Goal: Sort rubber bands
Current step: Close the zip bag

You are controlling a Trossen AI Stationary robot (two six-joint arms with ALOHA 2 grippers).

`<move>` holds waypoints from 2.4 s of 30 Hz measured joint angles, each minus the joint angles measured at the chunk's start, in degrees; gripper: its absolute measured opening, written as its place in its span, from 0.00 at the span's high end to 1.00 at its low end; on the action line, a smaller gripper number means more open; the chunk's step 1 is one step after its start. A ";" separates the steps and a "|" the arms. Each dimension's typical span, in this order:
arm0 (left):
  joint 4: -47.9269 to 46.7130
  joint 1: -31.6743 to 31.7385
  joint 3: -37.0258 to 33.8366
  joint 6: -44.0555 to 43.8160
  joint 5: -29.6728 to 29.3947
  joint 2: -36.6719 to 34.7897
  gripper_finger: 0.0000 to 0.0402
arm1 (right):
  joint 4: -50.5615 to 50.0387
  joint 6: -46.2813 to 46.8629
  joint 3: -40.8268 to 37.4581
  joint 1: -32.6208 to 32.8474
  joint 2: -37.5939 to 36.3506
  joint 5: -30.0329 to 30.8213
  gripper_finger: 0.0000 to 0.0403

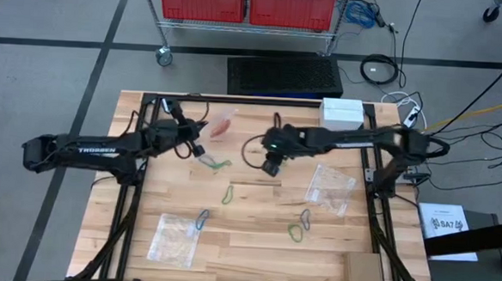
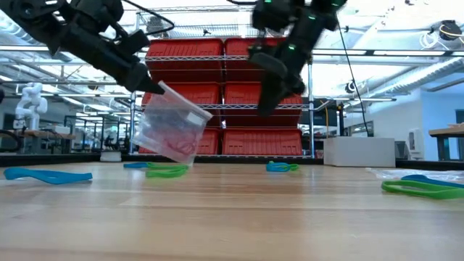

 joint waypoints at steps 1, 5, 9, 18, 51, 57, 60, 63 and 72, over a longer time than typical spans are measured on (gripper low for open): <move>-0.10 -0.96 0.29 0.11 -0.64 0.51 1.00 | 2.55 1.74 -2.80 0.27 -1.75 -0.04 0.69; -0.43 -4.51 2.45 0.10 -3.34 4.66 1.00 | 9.73 7.15 -11.33 1.33 -7.33 0.14 0.69; -2.82 -7.39 7.00 0.11 -6.41 11.90 1.00 | 12.68 9.27 -14.57 1.86 -9.05 0.44 0.69; -2.91 -11.82 17.01 -7.43 -6.47 28.09 1.00 | 13.67 10.74 -14.73 1.89 -9.02 -1.10 0.69; 3.36 -4.55 20.60 -14.07 26.10 34.17 0.54 | 31.67 36.06 -14.62 0.64 4.53 -4.57 0.39; 4.43 -2.27 20.60 -15.36 32.45 34.17 0.54 | 31.75 37.17 -14.62 0.61 4.57 -4.46 0.39; 4.41 -0.47 20.60 -15.37 32.45 34.17 0.54 | 31.84 38.41 -14.63 0.29 4.57 -4.32 0.39; 5.74 1.65 19.78 -15.37 33.41 34.15 0.54 | 31.89 38.95 -14.64 -0.18 4.73 -3.67 0.39; 18.18 8.50 11.18 -20.76 41.29 34.12 0.54 | 32.36 44.29 -14.66 -1.65 10.37 -2.14 0.39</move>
